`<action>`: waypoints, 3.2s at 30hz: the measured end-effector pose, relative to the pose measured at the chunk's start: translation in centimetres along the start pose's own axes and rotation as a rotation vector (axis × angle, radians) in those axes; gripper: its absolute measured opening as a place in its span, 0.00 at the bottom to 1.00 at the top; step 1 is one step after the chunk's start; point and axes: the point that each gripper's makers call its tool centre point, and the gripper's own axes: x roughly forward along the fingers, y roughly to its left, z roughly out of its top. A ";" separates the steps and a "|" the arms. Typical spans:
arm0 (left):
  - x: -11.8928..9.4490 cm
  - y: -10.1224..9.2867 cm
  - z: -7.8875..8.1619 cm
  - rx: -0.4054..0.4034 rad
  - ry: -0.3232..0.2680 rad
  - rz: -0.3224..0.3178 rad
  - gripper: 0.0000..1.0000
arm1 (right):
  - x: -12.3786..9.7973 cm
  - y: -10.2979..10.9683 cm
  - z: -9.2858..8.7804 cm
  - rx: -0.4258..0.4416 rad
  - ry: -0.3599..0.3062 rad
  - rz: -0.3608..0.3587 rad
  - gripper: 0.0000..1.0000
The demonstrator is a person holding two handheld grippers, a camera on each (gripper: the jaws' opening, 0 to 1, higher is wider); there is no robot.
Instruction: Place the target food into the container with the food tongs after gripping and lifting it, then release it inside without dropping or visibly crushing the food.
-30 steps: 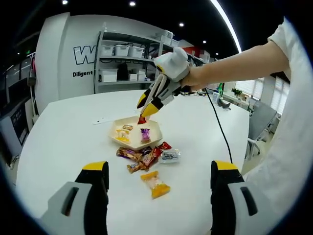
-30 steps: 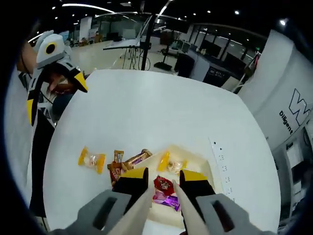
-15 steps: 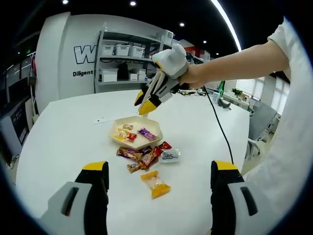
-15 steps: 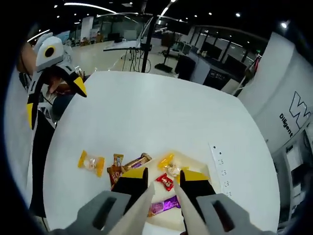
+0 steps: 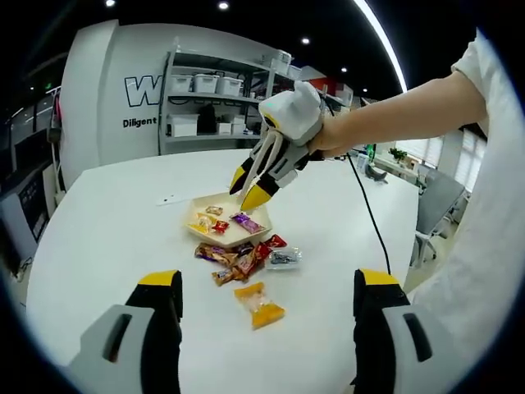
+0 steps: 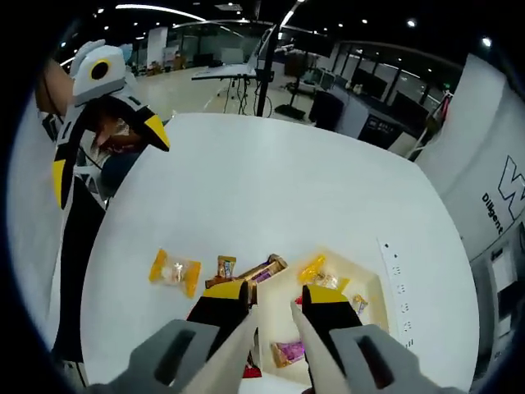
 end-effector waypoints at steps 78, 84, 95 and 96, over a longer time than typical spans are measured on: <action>-1.1 0.9 -1.2 -0.032 0.003 0.032 0.83 | 6.7 13.3 -0.7 -0.058 0.036 0.230 0.15; -1.0 1.0 -1.2 -0.030 0.003 0.029 0.83 | 6.5 13.3 -0.7 -0.042 0.026 0.233 0.14; -0.9 0.6 -1.1 -0.026 0.005 0.023 0.83 | 5.3 12.8 -0.7 -0.047 0.021 0.217 0.13; -0.8 0.6 -1.2 -0.025 0.006 0.022 0.83 | 5.2 12.5 -0.6 -0.054 0.020 0.210 0.13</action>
